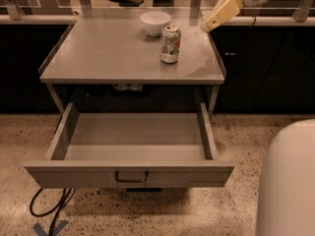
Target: Place 7up can into top drawer
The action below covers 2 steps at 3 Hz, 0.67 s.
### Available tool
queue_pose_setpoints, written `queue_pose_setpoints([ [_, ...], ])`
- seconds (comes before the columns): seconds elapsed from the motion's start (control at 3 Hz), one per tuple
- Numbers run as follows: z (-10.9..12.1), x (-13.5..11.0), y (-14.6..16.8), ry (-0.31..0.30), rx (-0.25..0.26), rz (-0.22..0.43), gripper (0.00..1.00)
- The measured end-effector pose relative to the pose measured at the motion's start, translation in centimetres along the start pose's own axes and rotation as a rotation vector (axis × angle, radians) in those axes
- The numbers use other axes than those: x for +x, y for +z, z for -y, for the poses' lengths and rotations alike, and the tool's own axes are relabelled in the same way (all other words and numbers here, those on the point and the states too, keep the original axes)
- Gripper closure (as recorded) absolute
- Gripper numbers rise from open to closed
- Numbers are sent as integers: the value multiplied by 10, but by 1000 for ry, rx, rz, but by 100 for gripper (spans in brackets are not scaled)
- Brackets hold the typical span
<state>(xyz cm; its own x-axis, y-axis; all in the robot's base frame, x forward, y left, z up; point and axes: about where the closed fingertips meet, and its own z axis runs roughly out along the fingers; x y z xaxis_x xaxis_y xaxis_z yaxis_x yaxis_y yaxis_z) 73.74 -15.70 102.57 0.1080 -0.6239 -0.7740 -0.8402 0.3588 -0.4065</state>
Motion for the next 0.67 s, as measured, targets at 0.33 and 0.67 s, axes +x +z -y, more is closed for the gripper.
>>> queue_pose_setpoints([
  [0.33, 10, 4, 6, -3, 11, 46, 0],
  [0.67, 24, 12, 26, 25, 23, 129, 0],
])
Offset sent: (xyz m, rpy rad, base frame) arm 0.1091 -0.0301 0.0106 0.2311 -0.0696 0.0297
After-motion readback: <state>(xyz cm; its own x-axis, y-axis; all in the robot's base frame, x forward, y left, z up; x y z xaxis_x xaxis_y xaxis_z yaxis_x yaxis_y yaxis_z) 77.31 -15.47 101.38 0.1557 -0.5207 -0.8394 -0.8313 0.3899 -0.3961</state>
